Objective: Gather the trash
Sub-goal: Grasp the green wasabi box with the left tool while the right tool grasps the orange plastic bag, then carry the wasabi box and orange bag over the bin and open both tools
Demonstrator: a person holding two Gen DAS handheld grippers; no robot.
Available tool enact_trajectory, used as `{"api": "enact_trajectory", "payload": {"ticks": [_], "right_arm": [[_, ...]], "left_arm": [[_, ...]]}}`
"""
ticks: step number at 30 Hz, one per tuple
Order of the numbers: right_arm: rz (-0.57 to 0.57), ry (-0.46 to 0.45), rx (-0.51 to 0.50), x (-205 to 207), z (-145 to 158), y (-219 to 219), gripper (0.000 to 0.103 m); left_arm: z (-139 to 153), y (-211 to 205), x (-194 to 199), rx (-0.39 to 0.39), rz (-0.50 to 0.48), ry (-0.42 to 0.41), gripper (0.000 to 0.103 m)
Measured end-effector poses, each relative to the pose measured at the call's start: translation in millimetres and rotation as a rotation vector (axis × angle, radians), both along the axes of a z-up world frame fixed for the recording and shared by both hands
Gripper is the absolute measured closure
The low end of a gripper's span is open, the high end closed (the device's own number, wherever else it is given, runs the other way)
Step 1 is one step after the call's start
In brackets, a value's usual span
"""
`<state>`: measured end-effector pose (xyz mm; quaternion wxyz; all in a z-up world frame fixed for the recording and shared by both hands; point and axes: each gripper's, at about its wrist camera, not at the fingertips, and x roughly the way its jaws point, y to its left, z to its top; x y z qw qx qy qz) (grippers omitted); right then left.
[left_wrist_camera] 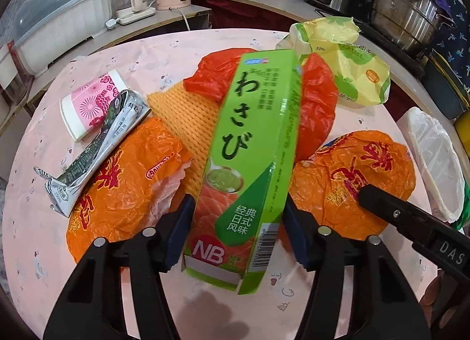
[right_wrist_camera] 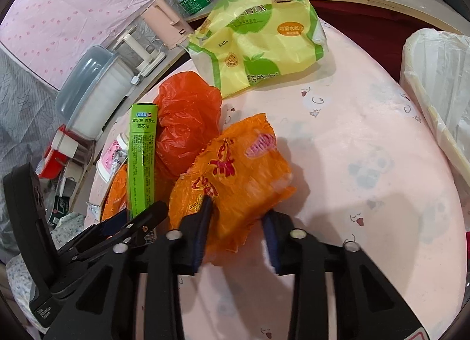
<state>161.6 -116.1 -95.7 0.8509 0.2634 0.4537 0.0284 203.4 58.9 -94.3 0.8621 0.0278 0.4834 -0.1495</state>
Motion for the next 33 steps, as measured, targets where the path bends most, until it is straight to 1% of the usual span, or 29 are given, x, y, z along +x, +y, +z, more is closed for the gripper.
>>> {"api": "enact_trajectory", "payload": {"ticks": [1, 2, 3, 8, 20, 21, 22, 23, 25, 26, 33], "right_arm": [[0.003, -0.006, -0.001, 0, 2, 0, 0.081], [0.005, -0.016, -0.004, -1, 5, 1, 0.085], [0.006, -0.025, -0.009, -2, 8, 1, 0.087], [0.0, -0.084, -0.069, -12, 28, 2, 0.089], [-0.076, -0.219, -0.101, -46, 79, -34, 0.09], [-0.084, -0.228, -0.103, -50, 82, -37, 0.09], [-0.094, -0.238, -0.106, -54, 85, -41, 0.09], [-0.103, -0.246, -0.109, -58, 89, -45, 0.09], [-0.121, -0.261, -0.11, -64, 94, -53, 0.09], [-0.131, -0.269, -0.11, -68, 97, -58, 0.09], [-0.199, -0.291, -0.117, -92, 103, -88, 0.09]], "left_arm": [[2, -1, -2, -0.003, -0.002, -0.004, 0.049], [3, -2, -3, -0.003, -0.004, -0.008, 0.05], [6, -3, -5, -0.005, -0.006, -0.013, 0.05], [21, -11, -15, -0.011, -0.018, -0.053, 0.052], [72, -48, -52, -0.047, -0.087, -0.158, 0.056], [76, -53, -55, -0.051, -0.095, -0.167, 0.06], [79, -57, -56, -0.054, -0.105, -0.171, 0.083], [81, -62, -57, -0.05, -0.107, -0.16, 0.083], [85, -70, -56, -0.087, -0.118, -0.139, 0.083], [86, -74, -57, -0.089, -0.124, -0.138, 0.083], [93, -98, -71, -0.077, -0.168, -0.163, 0.084]]}}
